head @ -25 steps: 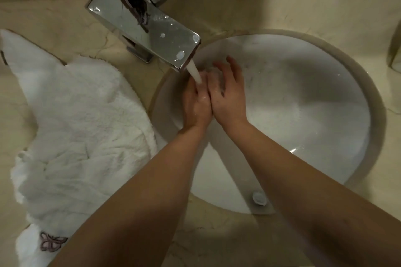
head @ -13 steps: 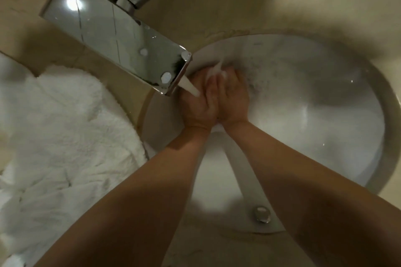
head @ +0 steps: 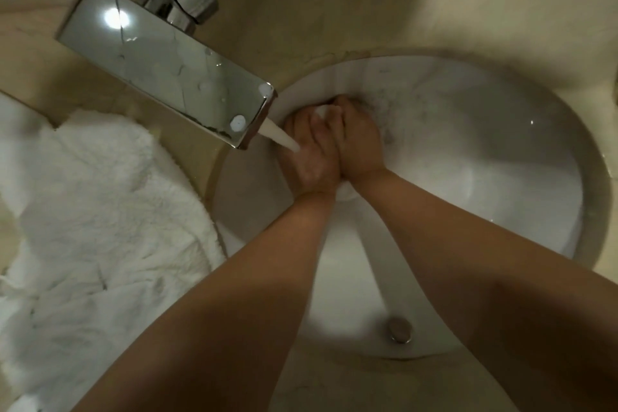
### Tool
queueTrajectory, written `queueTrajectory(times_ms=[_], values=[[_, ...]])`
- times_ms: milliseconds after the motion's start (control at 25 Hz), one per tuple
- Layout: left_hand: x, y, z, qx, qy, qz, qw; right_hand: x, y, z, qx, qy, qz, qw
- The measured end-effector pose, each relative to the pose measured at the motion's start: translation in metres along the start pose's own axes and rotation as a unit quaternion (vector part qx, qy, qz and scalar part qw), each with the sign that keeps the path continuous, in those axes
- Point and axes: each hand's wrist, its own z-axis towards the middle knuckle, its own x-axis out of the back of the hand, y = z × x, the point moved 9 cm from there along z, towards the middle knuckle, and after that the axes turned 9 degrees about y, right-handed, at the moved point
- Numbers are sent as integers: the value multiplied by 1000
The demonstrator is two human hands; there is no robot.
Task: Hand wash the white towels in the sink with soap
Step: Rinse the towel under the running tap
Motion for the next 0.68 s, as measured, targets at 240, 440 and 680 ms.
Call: queueTrajectory(times_ms=[240,440,680], values=[[16,-21,-19,233,-29,20,972,17,10,-22,-93,-10,-95,991],[6,-45,-28,439,-118,-56,889,28,5,-45,-175,12,57,983],[9,-39,-33,478,-178,-122,851,33,-1,-50,-231,34,214,948]])
